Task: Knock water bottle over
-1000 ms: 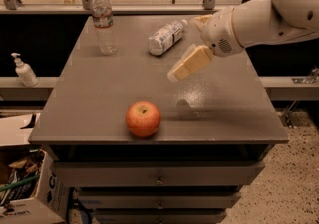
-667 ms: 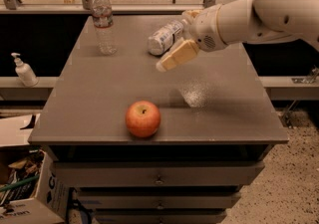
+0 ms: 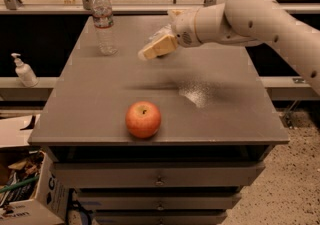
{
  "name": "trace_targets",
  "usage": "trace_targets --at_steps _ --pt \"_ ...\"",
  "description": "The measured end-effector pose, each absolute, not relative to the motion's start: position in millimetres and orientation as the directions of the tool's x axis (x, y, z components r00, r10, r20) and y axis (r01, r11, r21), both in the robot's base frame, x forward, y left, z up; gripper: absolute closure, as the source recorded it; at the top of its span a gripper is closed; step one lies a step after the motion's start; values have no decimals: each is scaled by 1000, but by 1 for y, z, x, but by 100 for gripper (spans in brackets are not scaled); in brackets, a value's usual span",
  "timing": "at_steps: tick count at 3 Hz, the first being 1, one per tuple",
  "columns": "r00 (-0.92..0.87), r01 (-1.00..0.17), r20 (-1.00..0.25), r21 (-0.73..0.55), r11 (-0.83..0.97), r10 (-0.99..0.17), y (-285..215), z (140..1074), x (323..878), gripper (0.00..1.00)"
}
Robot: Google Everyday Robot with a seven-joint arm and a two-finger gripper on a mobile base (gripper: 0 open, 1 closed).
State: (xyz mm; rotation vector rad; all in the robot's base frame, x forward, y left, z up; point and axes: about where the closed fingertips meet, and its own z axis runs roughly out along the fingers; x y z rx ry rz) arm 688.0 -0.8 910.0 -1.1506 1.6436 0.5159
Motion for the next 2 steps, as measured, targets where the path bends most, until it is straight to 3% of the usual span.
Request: trace_targets --at_steps 1,2 --pt "-36 -878 -939 -133 460 -341 22 906 706 0" --pt "-36 -878 -940 -133 460 -341 22 906 706 0"
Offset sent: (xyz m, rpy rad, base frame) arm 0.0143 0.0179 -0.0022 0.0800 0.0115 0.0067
